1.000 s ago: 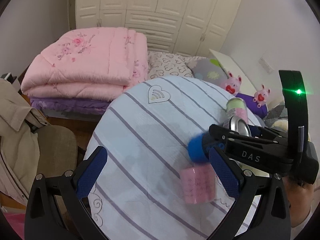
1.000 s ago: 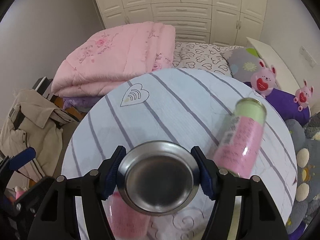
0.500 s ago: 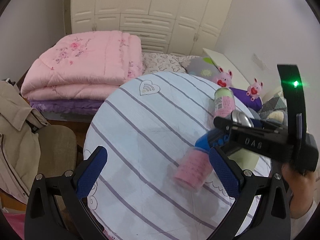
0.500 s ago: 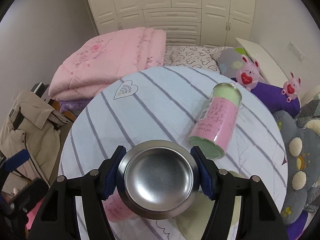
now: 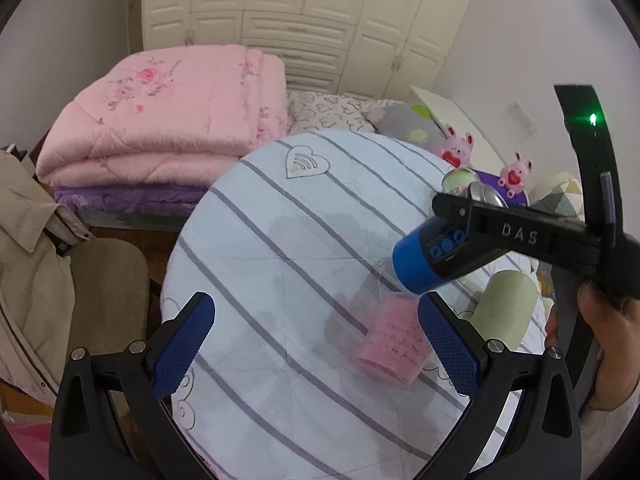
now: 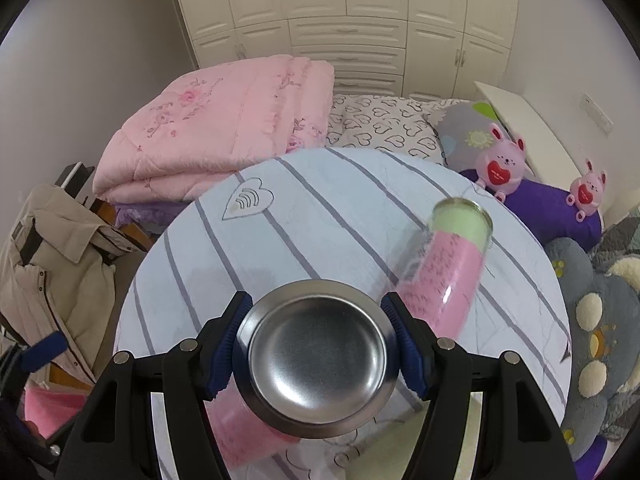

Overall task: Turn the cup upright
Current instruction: 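Lift the CoolTowel can with the right tool and rotate it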

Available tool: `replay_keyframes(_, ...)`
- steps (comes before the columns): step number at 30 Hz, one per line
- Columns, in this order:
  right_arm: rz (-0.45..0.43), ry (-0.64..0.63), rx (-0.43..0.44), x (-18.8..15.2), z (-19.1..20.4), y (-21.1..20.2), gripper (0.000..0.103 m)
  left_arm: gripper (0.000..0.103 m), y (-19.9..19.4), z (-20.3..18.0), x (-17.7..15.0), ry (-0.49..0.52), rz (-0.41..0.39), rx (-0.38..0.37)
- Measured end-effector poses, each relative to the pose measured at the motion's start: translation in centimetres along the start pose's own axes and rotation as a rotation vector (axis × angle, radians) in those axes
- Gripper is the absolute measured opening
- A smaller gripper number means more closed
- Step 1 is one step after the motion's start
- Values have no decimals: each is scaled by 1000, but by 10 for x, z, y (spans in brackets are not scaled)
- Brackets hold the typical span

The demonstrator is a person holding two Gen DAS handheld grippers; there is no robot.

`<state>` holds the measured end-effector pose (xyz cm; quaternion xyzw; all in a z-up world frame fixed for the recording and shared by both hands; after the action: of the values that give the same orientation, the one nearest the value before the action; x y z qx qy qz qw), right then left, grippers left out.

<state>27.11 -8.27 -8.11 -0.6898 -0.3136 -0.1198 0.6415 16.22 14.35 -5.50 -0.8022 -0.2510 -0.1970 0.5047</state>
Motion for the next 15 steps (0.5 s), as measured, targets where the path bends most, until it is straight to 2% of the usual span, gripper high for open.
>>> replay_keyframes(6,-2,-6,-15,9,-4,-3,68,103,9,-2,2,12,20,-24)
replay_keyframes(11,-18,-14,-33,8,-9,-26,68,103,10,-4,-2,4,36,-44)
replay_keyframes(15,-35,-25,-32,0,-10,-51,68,103,1,0,-2,-15,18,-52)
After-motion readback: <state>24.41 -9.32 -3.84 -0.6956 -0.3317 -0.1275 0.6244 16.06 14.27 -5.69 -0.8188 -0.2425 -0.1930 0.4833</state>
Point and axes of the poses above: each gripper's, at about its wrist camera, not at the fingertips, and y roughly the way its jaws point, z to its left, x to its top, the point moved 4 cm from there along y, roughly the way its jaws point, and after that the axes turned 15 degrees about -x, right-handed, at the moved point
